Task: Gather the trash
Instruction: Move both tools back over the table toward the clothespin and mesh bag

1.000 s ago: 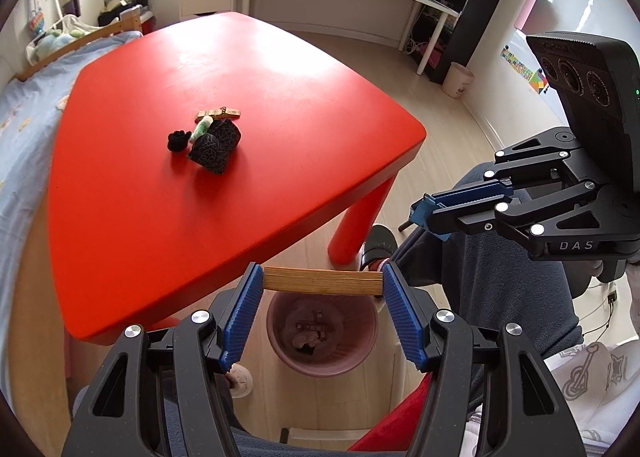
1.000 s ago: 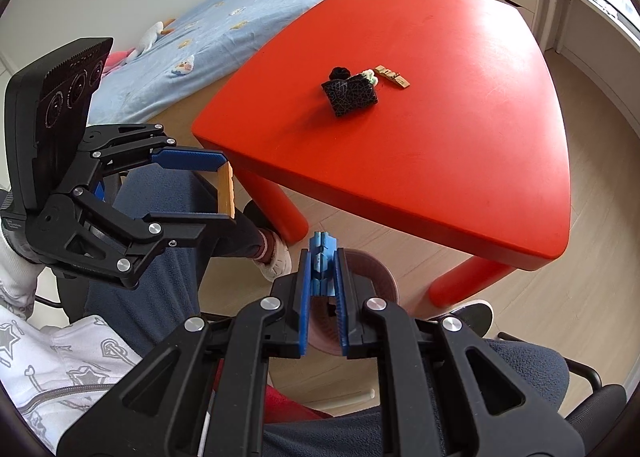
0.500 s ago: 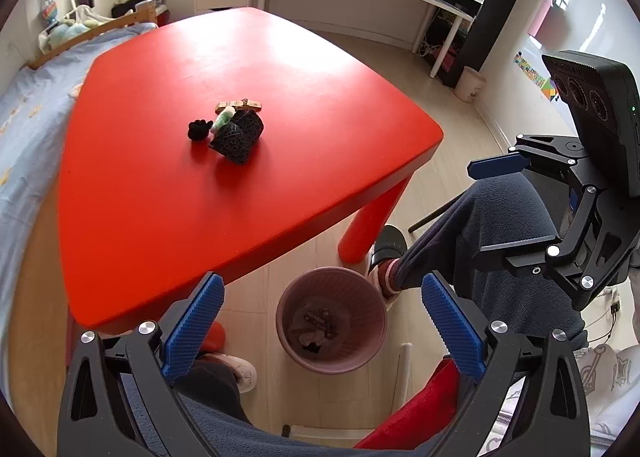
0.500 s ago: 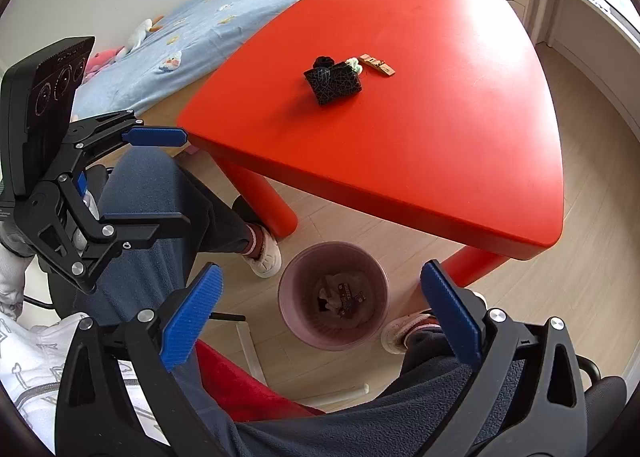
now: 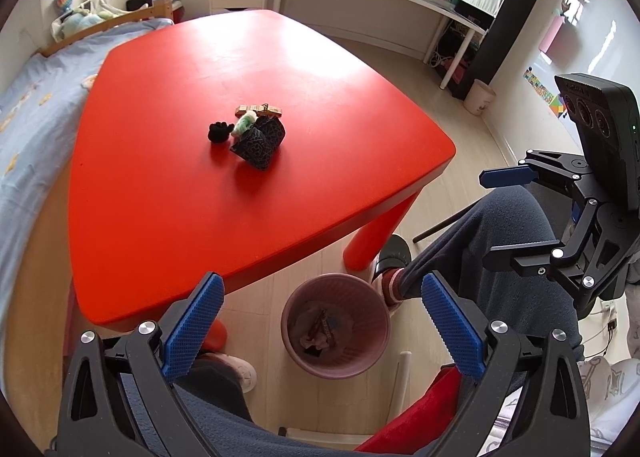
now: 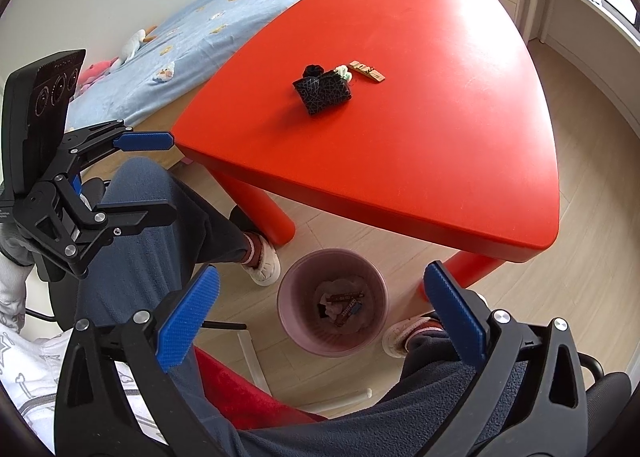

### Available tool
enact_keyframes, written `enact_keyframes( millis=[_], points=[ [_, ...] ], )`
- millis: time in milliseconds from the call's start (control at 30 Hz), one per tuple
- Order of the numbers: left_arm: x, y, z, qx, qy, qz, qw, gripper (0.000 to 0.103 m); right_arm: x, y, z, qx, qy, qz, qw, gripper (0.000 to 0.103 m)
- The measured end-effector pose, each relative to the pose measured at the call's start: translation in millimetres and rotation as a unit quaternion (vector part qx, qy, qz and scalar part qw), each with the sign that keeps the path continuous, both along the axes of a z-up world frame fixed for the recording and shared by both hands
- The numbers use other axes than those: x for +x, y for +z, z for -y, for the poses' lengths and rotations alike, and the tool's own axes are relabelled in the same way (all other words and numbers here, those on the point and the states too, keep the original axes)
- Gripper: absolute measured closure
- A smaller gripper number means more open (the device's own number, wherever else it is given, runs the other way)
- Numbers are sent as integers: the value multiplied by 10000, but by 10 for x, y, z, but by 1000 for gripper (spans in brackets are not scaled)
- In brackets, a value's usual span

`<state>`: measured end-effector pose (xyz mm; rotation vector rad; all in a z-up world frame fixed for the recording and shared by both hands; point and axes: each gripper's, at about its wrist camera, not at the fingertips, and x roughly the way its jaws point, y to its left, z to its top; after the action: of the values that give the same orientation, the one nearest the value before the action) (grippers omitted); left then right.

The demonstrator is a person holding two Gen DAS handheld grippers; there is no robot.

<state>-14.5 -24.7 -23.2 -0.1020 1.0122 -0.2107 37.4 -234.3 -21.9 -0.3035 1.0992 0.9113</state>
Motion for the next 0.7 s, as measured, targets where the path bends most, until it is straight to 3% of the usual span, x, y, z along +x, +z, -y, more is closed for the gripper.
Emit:
enact_keyframes(
  millis=[700],
  points=[
    [424,207,-222,43,92,379,9992,8,638,304,-271,314,-122,382,9987,3]
  ],
)
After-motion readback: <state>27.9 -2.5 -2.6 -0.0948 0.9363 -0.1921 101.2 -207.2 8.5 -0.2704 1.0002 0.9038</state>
